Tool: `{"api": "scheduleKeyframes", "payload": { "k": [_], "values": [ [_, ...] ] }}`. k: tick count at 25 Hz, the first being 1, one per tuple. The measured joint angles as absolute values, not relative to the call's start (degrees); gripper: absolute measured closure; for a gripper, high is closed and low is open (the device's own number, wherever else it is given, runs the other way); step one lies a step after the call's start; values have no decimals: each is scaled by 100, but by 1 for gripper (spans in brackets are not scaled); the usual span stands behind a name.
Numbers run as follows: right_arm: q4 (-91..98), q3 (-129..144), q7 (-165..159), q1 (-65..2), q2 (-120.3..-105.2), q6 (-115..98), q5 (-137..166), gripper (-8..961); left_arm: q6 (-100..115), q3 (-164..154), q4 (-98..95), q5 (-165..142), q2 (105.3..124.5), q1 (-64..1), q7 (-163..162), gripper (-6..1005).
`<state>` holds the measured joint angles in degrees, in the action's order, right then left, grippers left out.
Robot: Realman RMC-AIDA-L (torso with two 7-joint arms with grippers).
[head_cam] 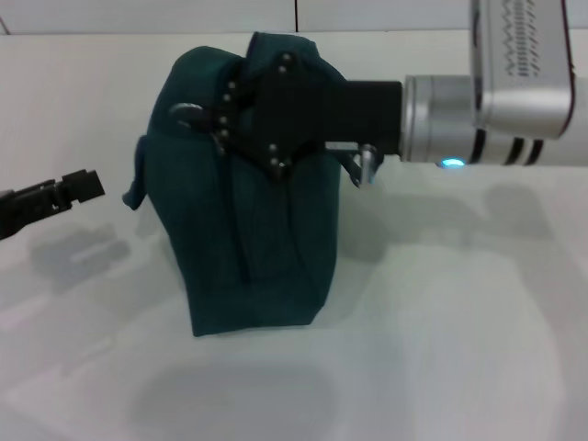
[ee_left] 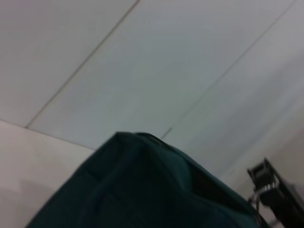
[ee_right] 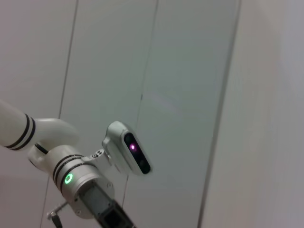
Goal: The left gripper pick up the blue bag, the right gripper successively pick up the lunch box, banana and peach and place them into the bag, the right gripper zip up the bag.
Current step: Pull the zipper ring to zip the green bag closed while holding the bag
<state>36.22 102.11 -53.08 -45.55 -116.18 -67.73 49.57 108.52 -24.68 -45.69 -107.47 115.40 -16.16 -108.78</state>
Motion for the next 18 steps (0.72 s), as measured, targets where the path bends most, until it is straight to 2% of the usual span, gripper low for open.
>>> {"api": "scheduleKeyframes", "payload": {
  "k": [8, 18],
  "values": [
    [3631, 10671, -5301, -4936, -11619, -6368, 4650, 938, 10906, -2726, -4658, -10911, 11532, -1650, -10841, 310],
    [3639, 10788, -5293, -4944, -11619, -6329, 4519, 937, 10876, -2733, -4600, -11045, 11610, -1905, -10841, 317]
  ]
}}
